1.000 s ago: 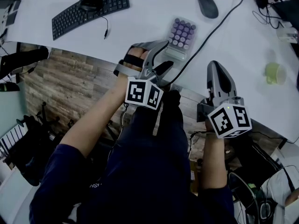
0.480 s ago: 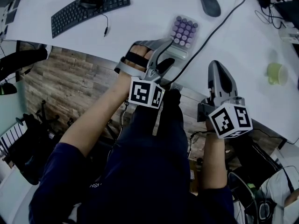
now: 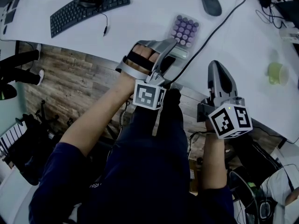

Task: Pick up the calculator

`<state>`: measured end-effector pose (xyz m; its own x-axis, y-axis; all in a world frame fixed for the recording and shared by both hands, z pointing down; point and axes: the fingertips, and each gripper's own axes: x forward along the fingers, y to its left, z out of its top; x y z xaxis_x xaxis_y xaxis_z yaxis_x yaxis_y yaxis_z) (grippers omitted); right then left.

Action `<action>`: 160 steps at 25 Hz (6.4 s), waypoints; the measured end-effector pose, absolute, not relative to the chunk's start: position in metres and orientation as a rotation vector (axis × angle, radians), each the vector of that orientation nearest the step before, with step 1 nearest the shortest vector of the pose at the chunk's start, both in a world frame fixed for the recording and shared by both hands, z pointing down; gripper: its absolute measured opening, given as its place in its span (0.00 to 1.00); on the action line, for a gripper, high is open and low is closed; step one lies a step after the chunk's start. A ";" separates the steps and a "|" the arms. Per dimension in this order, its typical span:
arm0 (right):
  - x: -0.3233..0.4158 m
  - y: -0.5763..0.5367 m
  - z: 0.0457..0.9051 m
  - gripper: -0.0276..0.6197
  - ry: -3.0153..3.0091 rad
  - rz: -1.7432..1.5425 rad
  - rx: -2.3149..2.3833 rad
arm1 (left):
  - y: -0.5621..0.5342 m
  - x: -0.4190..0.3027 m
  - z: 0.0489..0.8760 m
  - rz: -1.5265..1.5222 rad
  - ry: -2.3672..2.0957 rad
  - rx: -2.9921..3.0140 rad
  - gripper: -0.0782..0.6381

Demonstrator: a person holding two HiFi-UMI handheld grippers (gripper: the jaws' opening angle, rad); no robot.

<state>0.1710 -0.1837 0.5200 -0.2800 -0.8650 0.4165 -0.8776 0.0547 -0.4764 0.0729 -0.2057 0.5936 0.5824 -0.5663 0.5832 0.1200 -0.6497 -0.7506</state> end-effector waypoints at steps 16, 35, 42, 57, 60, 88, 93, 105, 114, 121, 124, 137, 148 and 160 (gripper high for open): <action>0.172 -0.185 0.524 0.05 -2.252 1.066 1.876 | -0.199 0.077 0.603 -1.107 0.308 -1.939 0.46; 0.171 -0.185 0.531 0.05 -2.250 1.077 1.871 | -0.193 0.078 0.613 -1.145 0.263 -1.914 0.30; 0.171 -0.186 0.530 0.05 -2.251 1.075 1.870 | -0.192 0.077 0.615 -1.156 0.264 -1.912 0.26; 0.171 -0.191 0.517 0.05 -2.257 1.035 1.882 | -0.193 0.075 0.601 -1.142 0.244 -1.930 0.25; 0.171 -0.193 0.509 0.05 -2.266 1.017 1.887 | -0.193 0.073 0.595 -1.141 0.243 -1.921 0.25; 0.176 -0.199 0.405 0.05 -2.365 0.791 1.971 | -0.222 0.078 0.455 -0.966 0.420 -1.828 0.25; 0.178 -0.202 0.388 0.05 -2.384 0.744 1.982 | -0.227 0.077 0.437 -0.945 0.442 -1.814 0.25; 0.176 -0.209 0.346 0.05 -2.432 0.646 1.988 | -0.232 0.079 0.394 -0.898 0.472 -1.775 0.25; 0.175 -0.210 0.313 0.05 -2.456 0.560 2.002 | -0.238 0.079 0.359 -0.854 0.504 -1.741 0.25; 0.176 -0.209 0.288 0.05 -2.476 0.481 2.016 | -0.237 0.079 0.333 -0.823 0.520 -1.706 0.25; 0.177 -0.209 0.279 0.05 -2.482 0.457 2.018 | -0.238 0.080 0.322 -0.808 0.534 -1.701 0.25; 0.178 -0.211 0.242 0.05 -2.511 0.365 2.035 | -0.246 0.079 0.283 -0.771 0.560 -1.671 0.25; 0.178 -0.216 0.217 0.05 -2.539 0.291 2.035 | -0.257 0.076 0.260 -0.739 0.587 -1.640 0.25; 0.173 -0.225 0.196 0.05 -2.565 0.226 2.026 | -0.267 0.078 0.238 -0.698 0.610 -1.618 0.25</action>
<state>0.1735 -0.2254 0.1962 -0.2294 -0.9731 -0.0204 -0.9546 0.2291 -0.1906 0.0784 -0.2671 0.2379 0.6811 -0.7244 0.1061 -0.0074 -0.1518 -0.9884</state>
